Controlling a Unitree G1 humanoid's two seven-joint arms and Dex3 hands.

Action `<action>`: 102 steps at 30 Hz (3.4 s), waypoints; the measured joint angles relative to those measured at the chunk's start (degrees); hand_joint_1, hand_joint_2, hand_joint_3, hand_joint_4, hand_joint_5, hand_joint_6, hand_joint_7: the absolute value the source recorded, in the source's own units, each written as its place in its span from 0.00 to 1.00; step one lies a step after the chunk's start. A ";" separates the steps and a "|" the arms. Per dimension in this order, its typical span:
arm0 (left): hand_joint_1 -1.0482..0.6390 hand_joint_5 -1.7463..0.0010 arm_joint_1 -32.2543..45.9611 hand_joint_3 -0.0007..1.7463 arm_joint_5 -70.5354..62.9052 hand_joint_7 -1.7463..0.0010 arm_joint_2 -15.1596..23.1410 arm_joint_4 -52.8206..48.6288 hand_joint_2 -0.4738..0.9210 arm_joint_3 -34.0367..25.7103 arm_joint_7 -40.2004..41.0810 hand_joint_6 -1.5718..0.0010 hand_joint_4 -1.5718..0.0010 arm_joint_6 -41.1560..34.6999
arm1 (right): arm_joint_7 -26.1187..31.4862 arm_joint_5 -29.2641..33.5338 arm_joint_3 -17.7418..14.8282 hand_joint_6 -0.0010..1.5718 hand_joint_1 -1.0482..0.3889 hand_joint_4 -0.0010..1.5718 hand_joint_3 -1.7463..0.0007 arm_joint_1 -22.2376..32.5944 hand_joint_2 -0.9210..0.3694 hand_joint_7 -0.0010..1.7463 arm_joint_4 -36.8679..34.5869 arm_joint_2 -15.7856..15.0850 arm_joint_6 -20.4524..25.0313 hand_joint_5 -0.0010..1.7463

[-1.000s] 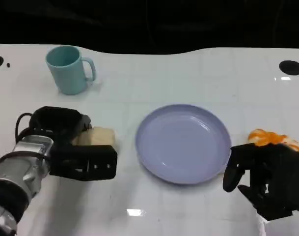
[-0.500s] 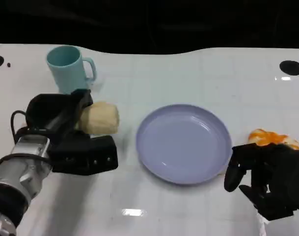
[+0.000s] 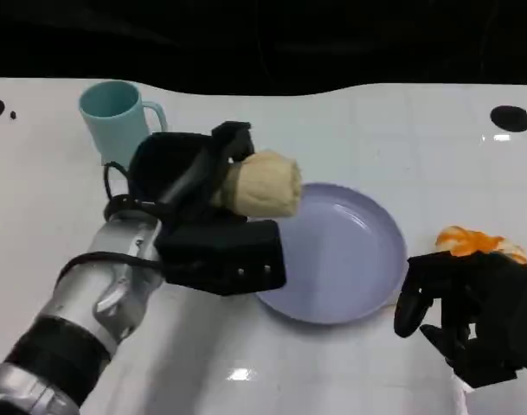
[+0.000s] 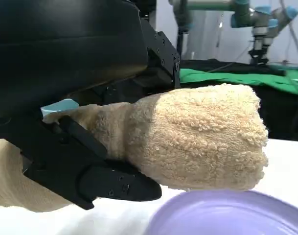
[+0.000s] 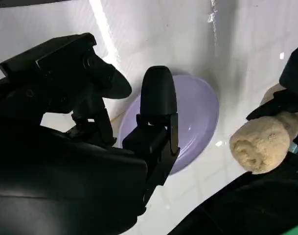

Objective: Grasp the towel on the left side of the plate with the left hand and place it into the plate.

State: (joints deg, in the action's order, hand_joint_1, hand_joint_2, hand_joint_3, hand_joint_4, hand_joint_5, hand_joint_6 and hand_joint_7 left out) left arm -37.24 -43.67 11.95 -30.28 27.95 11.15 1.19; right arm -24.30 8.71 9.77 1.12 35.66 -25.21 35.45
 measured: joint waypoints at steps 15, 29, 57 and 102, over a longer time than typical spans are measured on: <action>0.44 0.00 -3.25 0.15 -2.85 0.87 -9.23 -2.01 0.97 6.20 -6.16 0.38 0.47 -2.54 | 0.23 0.48 0.76 0.44 0.72 0.45 0.40 -0.01 0.26 0.81 1.14 0.44 1.60 0.99; 0.23 0.74 -4.64 0.07 -3.07 1.00 -9.89 -2.21 1.00 8.34 -17.05 0.83 0.89 -5.62 | 0.22 0.70 1.27 0.43 0.71 0.44 0.41 -0.09 0.25 0.81 1.37 0.43 2.31 0.99; 0.31 0.69 4.69 0.15 26.69 0.95 -0.52 32.18 1.00 -11.27 -49.61 0.66 0.63 -21.95 | -0.12 0.62 0.28 0.44 0.73 0.45 0.42 0.05 0.24 0.80 0.18 -0.18 0.16 0.99; 0.54 0.00 38.62 0.66 78.66 0.12 6.28 68.43 0.77 -38.17 -36.88 0.51 0.49 -64.06 | -1.13 -0.62 -2.16 0.45 0.73 0.46 0.40 0.99 0.26 0.81 -1.56 -1.83 -2.66 0.99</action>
State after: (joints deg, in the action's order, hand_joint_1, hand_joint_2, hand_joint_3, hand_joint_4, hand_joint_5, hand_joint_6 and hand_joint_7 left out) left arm 1.38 35.00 18.22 38.14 -10.22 -25.74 -62.87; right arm -25.43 8.09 7.60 2.10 34.11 -27.04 32.79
